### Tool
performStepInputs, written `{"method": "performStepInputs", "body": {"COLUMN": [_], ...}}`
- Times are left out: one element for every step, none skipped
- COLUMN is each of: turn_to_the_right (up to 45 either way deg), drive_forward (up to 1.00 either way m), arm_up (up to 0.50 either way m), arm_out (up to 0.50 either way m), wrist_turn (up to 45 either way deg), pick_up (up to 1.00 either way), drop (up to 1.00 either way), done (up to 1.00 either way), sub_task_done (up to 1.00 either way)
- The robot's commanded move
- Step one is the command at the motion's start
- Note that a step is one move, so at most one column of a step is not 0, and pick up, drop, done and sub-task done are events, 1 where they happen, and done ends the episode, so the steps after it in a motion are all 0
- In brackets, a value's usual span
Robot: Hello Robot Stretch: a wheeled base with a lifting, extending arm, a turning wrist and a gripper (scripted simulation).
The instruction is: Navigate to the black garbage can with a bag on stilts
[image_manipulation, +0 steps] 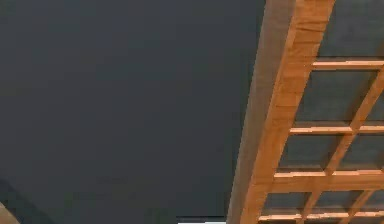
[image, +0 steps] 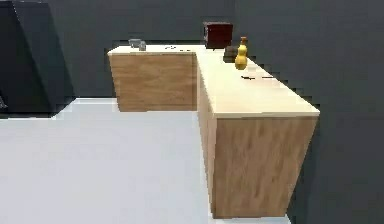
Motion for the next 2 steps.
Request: {"method": "performStepInputs", "body": {"turn_to_the_right": [-36.0, 0.0], "drive_forward": [0.00, 0.55], "arm_up": [0.00, 0.00], "arm_out": [0.00, 0.00], "wrist_turn": [0.0, 0.0], "pick_up": [0.00, 0.00], "drop": [0.00, 0.00], "done": [0.00, 0.00], "sub_task_done": [0.00, 0.00]}}
